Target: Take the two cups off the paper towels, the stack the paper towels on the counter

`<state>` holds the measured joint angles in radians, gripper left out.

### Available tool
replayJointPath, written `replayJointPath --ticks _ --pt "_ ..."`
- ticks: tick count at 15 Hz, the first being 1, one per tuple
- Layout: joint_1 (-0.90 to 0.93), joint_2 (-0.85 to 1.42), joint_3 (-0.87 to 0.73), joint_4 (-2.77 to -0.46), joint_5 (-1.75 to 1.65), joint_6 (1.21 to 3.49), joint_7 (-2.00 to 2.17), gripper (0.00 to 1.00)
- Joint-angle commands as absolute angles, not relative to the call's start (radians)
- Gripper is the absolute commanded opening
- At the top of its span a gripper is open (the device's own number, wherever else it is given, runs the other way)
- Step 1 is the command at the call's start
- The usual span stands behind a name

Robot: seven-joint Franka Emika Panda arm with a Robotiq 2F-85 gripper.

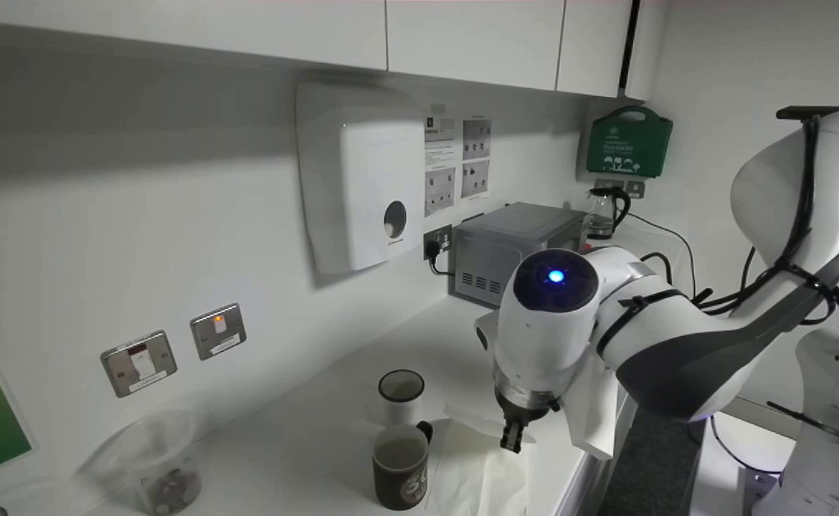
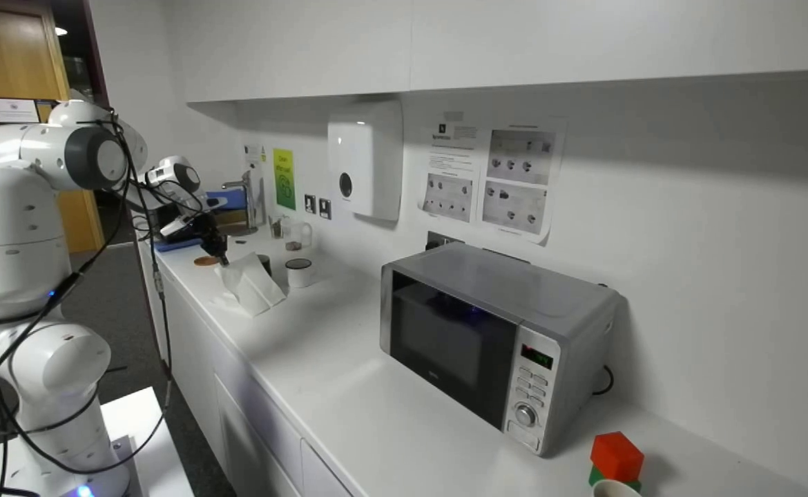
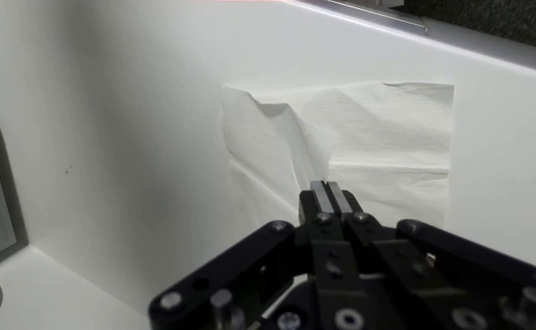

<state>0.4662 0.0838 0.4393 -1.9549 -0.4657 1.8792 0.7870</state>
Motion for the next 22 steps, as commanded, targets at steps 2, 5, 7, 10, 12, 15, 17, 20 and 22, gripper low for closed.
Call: replayJointPath --ticks 2,5,7,10,12,15,17,20,22 --pt "0.497 0.131 0.434 -1.891 -0.491 1.815 0.79 0.0" --pt "0.503 0.146 0.428 -1.884 -0.486 1.81 0.786 0.28" --pt "0.504 0.15 0.425 -1.883 -0.485 1.807 0.785 0.44" --pt "0.505 0.157 0.422 -1.877 -0.484 1.803 0.785 0.66" --pt "0.506 0.16 0.42 -1.873 -0.483 1.798 0.783 0.81" --pt "0.507 0.161 0.419 -1.872 -0.483 1.797 0.784 0.99" --pt "0.507 0.151 0.421 -1.877 -0.479 1.8 0.787 1.0" --pt "0.501 0.101 0.424 -1.908 -0.451 1.836 0.8 1.0" --pt "0.489 0.048 0.426 -1.941 -0.389 1.886 0.832 1.0"
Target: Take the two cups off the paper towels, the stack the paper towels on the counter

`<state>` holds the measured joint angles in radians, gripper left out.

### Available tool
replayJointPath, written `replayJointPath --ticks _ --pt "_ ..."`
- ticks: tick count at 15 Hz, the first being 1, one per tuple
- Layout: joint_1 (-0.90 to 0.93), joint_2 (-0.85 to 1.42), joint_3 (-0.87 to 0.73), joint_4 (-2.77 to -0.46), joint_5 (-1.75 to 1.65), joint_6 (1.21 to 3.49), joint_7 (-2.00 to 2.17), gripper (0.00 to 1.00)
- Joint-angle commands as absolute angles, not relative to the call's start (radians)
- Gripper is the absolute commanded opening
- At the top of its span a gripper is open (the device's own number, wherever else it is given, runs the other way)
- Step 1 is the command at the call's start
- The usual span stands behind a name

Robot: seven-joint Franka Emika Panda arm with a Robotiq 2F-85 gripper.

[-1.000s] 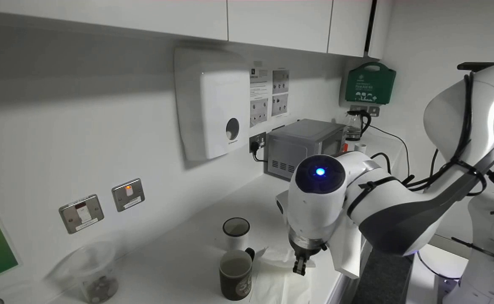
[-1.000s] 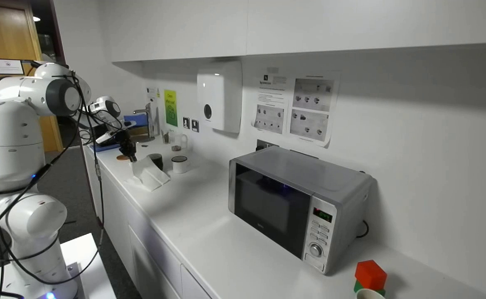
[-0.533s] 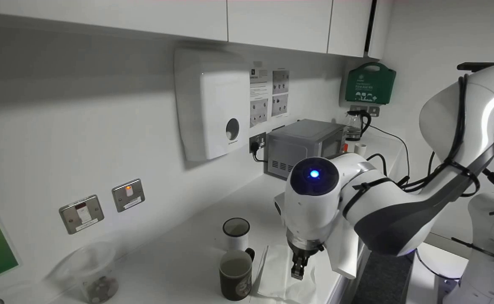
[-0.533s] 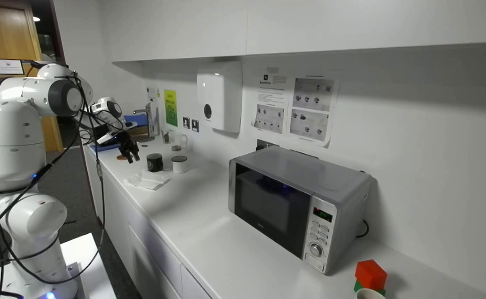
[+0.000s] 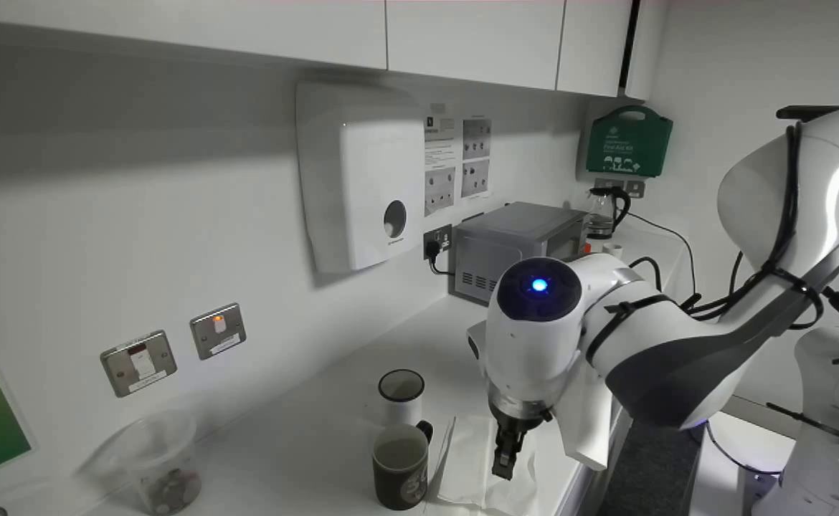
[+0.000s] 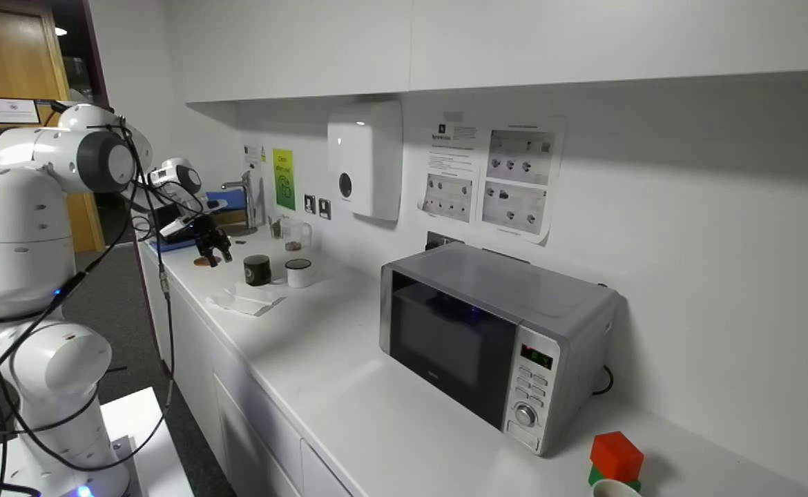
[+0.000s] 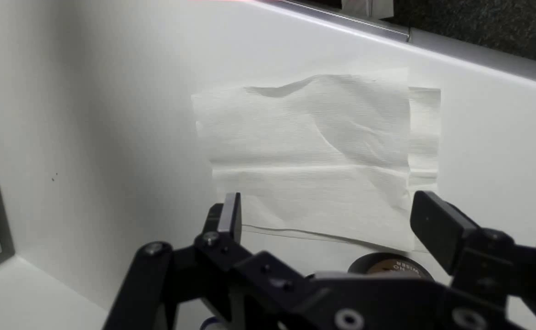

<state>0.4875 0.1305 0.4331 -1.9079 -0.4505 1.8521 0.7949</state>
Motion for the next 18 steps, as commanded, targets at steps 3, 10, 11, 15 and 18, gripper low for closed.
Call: replayJointPath --ticks 3,10,11,15,18 --pt "0.475 -0.043 0.43 -2.011 -0.299 1.976 0.849 1.0" --pt "0.465 -0.309 0.442 -2.318 -0.269 2.164 0.667 1.0" --pt "0.465 -0.342 0.44 -2.361 -0.244 2.201 0.659 1.0" --pt "0.438 -0.251 0.489 -2.265 -0.274 2.132 0.7 1.0" --pt "0.437 -0.24 0.489 -2.26 -0.275 2.131 0.7 1.0"
